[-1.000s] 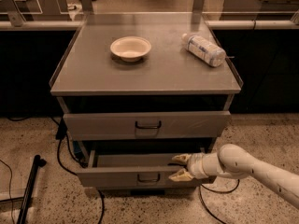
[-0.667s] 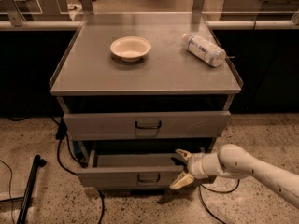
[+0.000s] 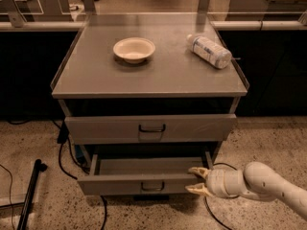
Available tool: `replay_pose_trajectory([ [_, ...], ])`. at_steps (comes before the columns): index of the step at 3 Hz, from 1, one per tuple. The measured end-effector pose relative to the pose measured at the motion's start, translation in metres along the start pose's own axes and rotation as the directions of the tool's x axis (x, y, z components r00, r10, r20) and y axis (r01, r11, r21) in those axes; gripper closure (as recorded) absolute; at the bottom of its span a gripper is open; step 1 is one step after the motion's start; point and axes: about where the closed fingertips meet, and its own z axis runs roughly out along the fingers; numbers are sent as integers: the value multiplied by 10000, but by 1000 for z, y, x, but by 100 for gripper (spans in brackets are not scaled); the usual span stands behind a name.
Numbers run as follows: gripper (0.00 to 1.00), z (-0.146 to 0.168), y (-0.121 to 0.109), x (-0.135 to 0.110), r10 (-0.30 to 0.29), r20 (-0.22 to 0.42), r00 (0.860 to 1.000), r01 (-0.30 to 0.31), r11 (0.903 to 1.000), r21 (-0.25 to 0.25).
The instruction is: Open middle drawer
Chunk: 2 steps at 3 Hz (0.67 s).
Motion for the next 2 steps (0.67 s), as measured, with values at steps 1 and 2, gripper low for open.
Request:
replay_pose_trajectory([
  [1,84,-27,14,12,257,239,9994,-263,9993,264],
  [2,94,-43,23,16,329,368,9988,-344,9986,399],
])
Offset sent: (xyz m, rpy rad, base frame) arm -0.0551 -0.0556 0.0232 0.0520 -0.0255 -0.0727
